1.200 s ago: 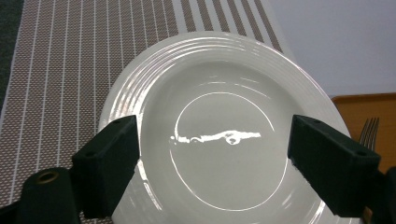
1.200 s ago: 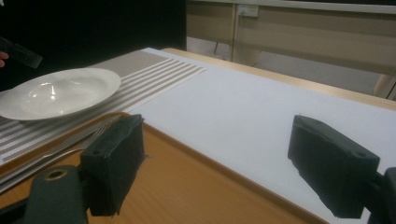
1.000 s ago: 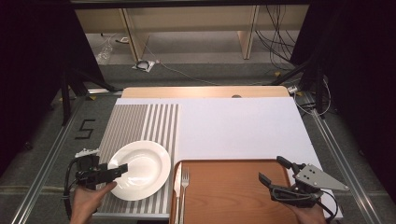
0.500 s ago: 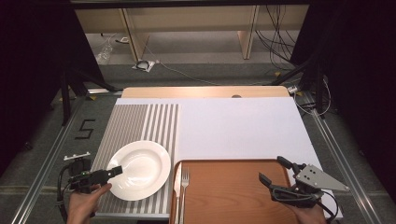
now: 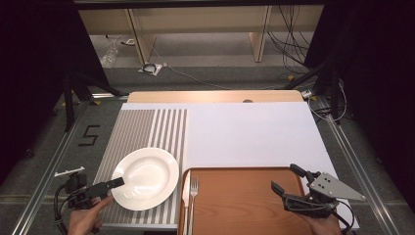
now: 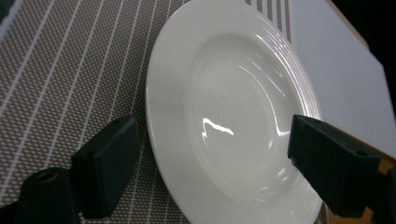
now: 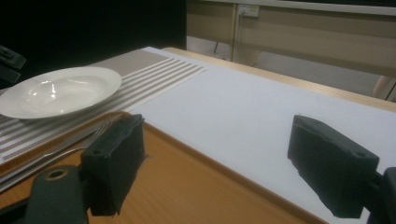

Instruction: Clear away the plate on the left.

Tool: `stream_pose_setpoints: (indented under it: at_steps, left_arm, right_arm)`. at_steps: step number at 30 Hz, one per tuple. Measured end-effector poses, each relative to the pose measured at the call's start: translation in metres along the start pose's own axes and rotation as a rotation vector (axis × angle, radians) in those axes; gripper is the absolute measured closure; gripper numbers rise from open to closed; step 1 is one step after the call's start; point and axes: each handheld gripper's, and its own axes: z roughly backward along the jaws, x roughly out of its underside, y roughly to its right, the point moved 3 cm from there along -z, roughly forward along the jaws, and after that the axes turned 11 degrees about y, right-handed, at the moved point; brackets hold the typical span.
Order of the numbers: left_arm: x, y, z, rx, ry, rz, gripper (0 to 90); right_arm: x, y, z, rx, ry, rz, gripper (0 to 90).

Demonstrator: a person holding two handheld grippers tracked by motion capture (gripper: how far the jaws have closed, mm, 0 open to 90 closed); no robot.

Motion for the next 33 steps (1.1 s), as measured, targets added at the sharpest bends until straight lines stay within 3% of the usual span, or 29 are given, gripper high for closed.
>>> stream_pose_setpoints:
  at_steps: [6,9,14,19,24,28,31,33]
  left_arm:
    - [0.004,-0.007,0.002,0.033,0.014,0.115,16.1]
    - [0.007,-0.007,0.0,0.03,0.017,0.143,16.2]
    - [0.011,-0.012,-0.003,0.036,0.025,0.241,16.8]
    - [0.017,-0.011,-0.006,0.051,0.01,0.285,17.6]
    - [0.022,-0.013,-0.006,0.061,0.025,0.37,17.9]
    - [0.026,-0.011,-0.007,0.059,0.033,0.401,18.5]
    - [0.03,-0.011,-0.007,0.078,0.038,0.454,21.6]
    - [0.032,-0.009,-0.007,0.079,0.044,0.447,22.6]
  right_arm:
    - [0.0,0.0,0.0,0.003,-0.003,-0.005,19.7]
    - [0.0,0.0,-0.001,0.002,0.0,-0.003,19.7]
    - [0.0,-0.001,-0.001,0.002,-0.003,-0.004,19.7]
    - [0.0,0.0,-0.001,0.004,-0.003,-0.006,19.7]
    - [0.0,0.0,0.0,0.006,-0.004,-0.007,19.7]
    - [0.0,0.0,0.0,0.006,-0.003,-0.007,19.7]
    - [0.0,0.0,-0.001,0.005,-0.003,-0.005,19.8]
    - [0.0,0.0,0.0,0.004,-0.004,-0.004,19.7]
